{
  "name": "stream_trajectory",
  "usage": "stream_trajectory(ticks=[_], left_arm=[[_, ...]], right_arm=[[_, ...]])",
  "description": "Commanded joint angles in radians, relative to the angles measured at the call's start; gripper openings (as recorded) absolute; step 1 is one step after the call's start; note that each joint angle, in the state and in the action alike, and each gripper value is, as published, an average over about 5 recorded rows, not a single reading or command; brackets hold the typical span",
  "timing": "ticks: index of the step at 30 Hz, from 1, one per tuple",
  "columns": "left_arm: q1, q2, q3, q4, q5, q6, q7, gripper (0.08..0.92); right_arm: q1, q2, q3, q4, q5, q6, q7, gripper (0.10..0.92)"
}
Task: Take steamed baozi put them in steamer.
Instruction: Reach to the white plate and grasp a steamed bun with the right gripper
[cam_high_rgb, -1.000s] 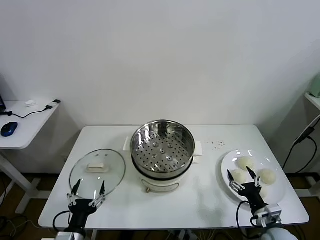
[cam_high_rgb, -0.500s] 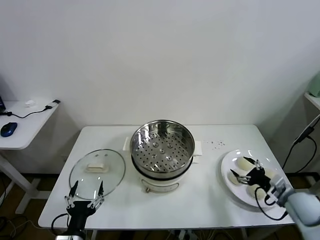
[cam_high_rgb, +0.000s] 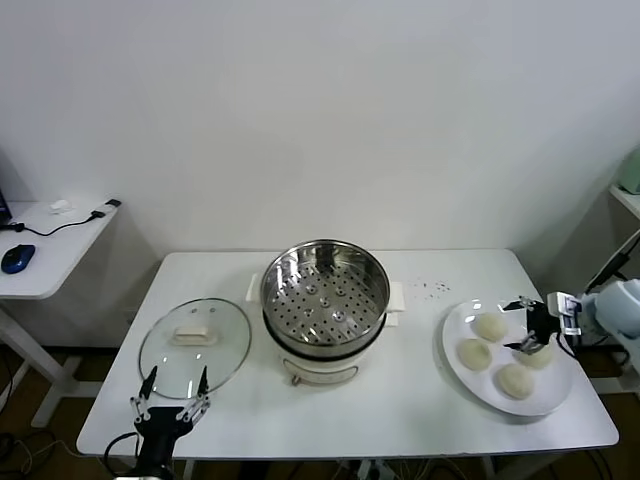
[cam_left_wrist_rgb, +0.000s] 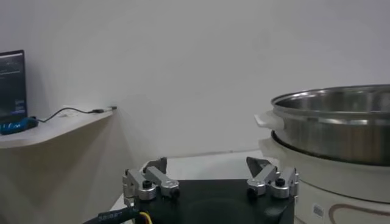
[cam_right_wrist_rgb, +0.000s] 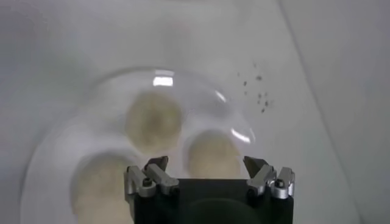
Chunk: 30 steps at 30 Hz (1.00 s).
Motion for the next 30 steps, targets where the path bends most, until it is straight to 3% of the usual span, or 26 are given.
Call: stream_trajectory(ticks=[1,11,30], left_arm=[[-0.003,-0.001,-0.007,0.004,0.003,0.004,-0.004,0.823],[0.009,0.004,-0.023,0.01,0.002,-0.001,-0.004,0.823],[0.008,0.005,-0.02,0.033,0.005,-0.007,-0.003,0.823]], right_arm=[[0.4,0.146,-0.421,-0.261,-0.087,0.062,-0.152,0.823],[0.379,0.301,-0.479,-0.339,-0.075,0.024,-0.117,0.823],[0.316,0.362,-0.351,-0.471,-0.196,0.066,-0.089,0.823]])
